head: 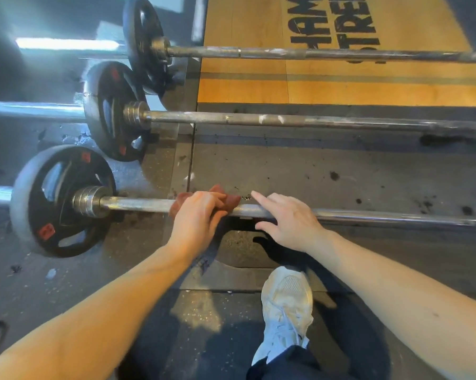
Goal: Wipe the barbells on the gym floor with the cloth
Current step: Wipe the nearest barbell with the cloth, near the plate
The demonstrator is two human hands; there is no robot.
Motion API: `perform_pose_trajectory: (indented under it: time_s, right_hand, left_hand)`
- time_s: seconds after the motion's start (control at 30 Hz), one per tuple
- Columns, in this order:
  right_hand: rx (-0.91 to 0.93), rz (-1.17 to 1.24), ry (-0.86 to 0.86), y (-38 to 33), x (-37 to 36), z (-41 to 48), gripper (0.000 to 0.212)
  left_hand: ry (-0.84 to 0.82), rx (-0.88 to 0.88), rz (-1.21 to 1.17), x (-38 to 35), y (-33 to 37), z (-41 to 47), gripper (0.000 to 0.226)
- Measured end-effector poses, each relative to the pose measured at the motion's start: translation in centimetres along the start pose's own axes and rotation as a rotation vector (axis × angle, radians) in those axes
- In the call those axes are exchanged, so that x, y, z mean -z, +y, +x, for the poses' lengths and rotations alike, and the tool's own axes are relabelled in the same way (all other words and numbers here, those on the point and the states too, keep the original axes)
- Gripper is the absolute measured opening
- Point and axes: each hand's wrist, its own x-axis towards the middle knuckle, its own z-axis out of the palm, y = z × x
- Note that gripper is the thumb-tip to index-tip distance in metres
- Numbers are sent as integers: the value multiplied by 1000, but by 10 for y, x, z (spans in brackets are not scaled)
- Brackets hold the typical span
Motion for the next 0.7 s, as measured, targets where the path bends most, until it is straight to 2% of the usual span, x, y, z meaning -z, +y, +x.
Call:
perform_pose_trajectory:
  time_s: [0.13,0.23,0.33,0.47,0.6,0.7]
  right_hand:
    - [-174,219,127,7,18,-23,54]
    - [-115,218,218,5,12,-28,47]
    - [-121,175,288,6,-8,-21,46]
    - [-144,148,374,4,-23,-22,37]
    - [-159,149,398,-2,-25,-22,33]
    - [-177,154,382,-2,-23,-20,32]
  left_hand:
    - [-16,-41,25,-37,45,23,7]
    - [-31,-82,29,-45,51,33,10]
    - [-65,-156,66,-18,16,24,12]
    - [69,4,94,50,-43,-15,15]
    - [216,318,98,82,-83,-44,18]
    - [240,319,68,62,-58,-32,17]
